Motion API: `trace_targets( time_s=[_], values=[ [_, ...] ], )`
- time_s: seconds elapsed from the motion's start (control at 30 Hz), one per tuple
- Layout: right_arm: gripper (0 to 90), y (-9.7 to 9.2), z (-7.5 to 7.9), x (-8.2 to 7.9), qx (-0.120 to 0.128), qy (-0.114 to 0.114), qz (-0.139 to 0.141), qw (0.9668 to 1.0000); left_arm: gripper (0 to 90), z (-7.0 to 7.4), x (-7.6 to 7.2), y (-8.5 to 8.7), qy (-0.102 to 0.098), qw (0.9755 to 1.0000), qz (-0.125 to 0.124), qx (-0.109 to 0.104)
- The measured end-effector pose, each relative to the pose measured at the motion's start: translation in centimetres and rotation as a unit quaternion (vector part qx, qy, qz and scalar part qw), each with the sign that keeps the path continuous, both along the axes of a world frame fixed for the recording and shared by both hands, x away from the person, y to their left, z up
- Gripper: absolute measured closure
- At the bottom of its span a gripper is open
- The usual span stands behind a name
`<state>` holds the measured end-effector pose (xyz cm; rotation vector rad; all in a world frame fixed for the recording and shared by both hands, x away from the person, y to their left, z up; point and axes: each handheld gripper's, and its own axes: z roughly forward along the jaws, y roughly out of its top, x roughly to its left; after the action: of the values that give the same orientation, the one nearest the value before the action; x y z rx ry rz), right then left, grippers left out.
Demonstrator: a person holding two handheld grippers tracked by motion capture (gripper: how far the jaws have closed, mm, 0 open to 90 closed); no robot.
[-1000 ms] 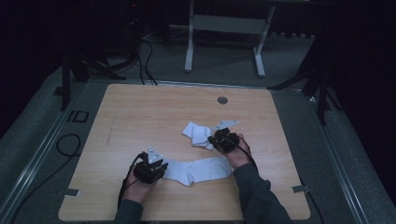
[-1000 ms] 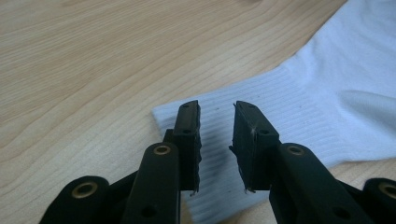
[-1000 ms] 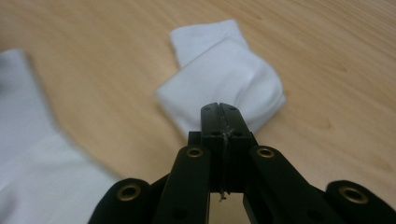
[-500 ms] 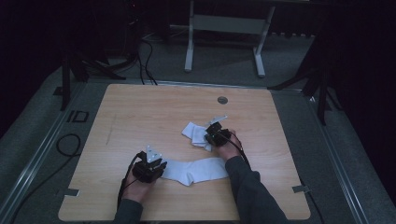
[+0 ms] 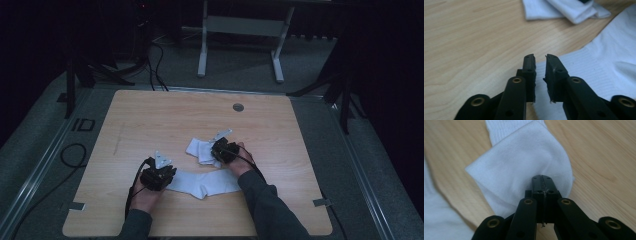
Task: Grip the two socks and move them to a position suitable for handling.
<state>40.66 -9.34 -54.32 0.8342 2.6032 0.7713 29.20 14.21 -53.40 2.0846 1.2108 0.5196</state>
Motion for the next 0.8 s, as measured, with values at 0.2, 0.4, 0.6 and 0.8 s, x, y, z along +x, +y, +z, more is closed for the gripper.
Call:
trace_targets(
  time_s=[0.2, 0.4, 0.6, 0.8],
  values=[
    [89.9, 1.5, 0.0, -0.8, -0.007, -0.004, 0.033, 0.9994, 89.4, 0.1, 1.5, 0.1, 0.007, 0.9999, 0.012, 0.007],
    [89.9, 2.0, 0.0, -1.1, -0.002, -0.002, 0.054, 0.9986, 89.5, 0.2, 3.3, -0.3, 0.015, 0.9996, 0.020, 0.016],
    [89.9, 2.4, -0.1, -1.3, 0.003, 0.001, 0.074, 0.9973, 89.6, 0.3, 5.0, -1.2, 0.015, 0.9993, 0.026, 0.023],
    [89.9, 2.6, 0.0, -1.5, 0.004, 0.003, 0.075, 0.9972, 89.5, -0.5, 6.0, -2.4, 0.022, 0.9991, 0.024, 0.027]
  ],
)
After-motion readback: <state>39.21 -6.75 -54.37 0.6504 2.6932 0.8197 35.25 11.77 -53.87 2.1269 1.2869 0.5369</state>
